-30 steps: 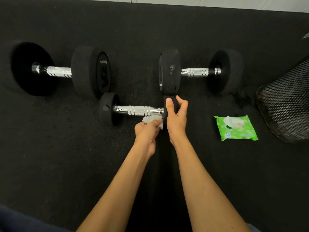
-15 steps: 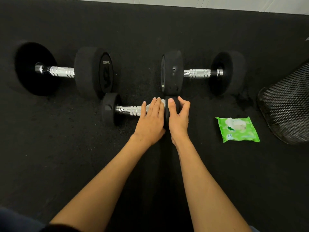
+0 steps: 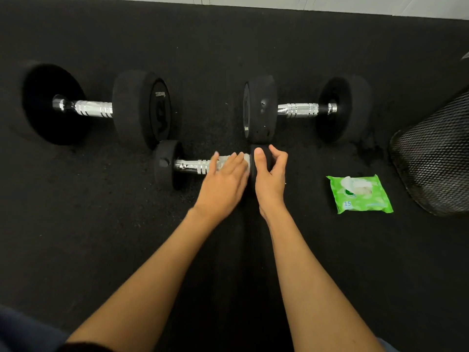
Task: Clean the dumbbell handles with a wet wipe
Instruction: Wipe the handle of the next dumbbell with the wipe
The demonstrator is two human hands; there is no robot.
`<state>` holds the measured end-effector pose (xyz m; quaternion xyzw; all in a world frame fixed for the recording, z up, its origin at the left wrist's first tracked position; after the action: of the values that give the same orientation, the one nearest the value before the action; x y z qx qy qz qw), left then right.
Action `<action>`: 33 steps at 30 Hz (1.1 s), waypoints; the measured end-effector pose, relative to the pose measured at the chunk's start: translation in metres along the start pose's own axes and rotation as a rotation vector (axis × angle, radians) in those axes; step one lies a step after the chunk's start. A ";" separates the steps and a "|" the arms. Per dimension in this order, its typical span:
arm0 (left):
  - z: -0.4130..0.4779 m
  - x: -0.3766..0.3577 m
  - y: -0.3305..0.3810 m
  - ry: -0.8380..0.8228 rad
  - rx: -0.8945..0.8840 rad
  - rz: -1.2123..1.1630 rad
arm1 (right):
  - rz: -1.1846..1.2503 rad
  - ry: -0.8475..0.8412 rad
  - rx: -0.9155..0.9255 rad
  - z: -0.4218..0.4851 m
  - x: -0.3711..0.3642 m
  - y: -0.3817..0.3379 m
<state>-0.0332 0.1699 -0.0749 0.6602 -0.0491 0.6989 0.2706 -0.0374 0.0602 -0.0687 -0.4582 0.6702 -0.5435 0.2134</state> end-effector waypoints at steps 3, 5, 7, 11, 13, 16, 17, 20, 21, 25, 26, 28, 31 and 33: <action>0.033 0.008 -0.017 -0.162 0.155 -0.118 | 0.005 0.003 -0.007 -0.001 0.001 0.000; 0.044 0.008 -0.022 -0.250 0.250 -0.185 | 0.009 0.004 -0.013 -0.001 0.001 0.000; 0.040 0.007 -0.022 -0.226 0.230 -0.200 | 0.012 0.001 -0.018 0.000 0.000 0.000; 0.018 0.009 -0.029 -0.168 0.073 -0.367 | 0.019 0.009 -0.006 -0.002 0.000 0.001; 0.021 0.010 -0.036 -0.187 0.102 -0.372 | 0.015 0.008 -0.003 -0.001 0.000 0.001; 0.040 0.012 -0.036 -0.215 0.224 -0.366 | 0.012 0.002 -0.010 0.000 -0.001 -0.001; 0.046 0.013 -0.033 -0.222 0.237 -0.334 | 0.018 0.003 -0.010 0.000 -0.001 -0.001; 0.046 0.013 -0.025 -0.206 0.235 -0.284 | 0.016 0.003 -0.006 0.000 -0.001 -0.001; 0.040 0.013 -0.023 -0.175 0.226 -0.288 | 0.013 0.000 -0.005 -0.001 -0.001 -0.001; 0.010 0.013 -0.015 -0.051 0.108 -0.317 | 0.011 0.000 -0.001 -0.001 0.000 0.000; 0.004 0.013 -0.012 -0.026 0.085 -0.318 | 0.007 -0.001 0.002 -0.001 0.000 0.000; -0.004 0.014 -0.007 0.014 0.055 -0.302 | 0.002 0.001 0.001 -0.001 0.000 0.000; -0.011 0.013 -0.006 -0.013 0.025 -0.241 | 0.008 0.009 0.005 -0.001 0.000 -0.001; -0.015 0.014 -0.010 -0.067 -0.036 -0.198 | 0.005 0.011 0.022 -0.002 0.001 -0.002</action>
<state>-0.0415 0.1893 -0.0660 0.6799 -0.0051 0.6452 0.3484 -0.0389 0.0606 -0.0657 -0.4513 0.6664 -0.5528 0.2161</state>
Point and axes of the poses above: each hand's wrist, its own z-axis towards the middle knuckle, its own x-axis out of the back of the hand, y = z × x, the point moved 2 cm from there along z, towards the middle knuckle, and after that the axes turned 6 degrees about y, right-handed, at the moved point
